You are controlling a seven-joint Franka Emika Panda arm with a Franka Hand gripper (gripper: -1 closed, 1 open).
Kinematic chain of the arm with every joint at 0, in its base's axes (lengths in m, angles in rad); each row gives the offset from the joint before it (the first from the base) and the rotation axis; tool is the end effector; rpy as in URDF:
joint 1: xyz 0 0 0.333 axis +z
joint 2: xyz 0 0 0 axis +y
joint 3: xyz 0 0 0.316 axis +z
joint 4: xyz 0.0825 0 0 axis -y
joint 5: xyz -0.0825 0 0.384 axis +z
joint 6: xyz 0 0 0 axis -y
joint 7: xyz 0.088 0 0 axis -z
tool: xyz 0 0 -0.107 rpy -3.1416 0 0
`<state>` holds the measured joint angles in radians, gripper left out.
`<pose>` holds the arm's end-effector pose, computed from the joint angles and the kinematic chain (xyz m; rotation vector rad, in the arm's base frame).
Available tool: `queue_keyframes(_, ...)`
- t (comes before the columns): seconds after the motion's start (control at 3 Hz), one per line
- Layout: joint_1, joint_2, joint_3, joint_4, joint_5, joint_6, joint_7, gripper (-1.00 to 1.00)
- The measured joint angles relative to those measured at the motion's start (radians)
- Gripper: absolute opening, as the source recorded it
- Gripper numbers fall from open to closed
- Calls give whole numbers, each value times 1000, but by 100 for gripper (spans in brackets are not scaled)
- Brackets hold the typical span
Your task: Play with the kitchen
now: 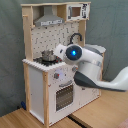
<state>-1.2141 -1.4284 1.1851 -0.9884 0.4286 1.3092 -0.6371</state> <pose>0.2480 0.6349 0.5350 1.6890 1.0503 0.3233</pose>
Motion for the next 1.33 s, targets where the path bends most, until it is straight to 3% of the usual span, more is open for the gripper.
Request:
queue_keyframes(0.67,121,-99,6,-148,-22,74,-47,100)
queue_keyframes(1.33,235,-122,68,-288,-80,199,-66,100)
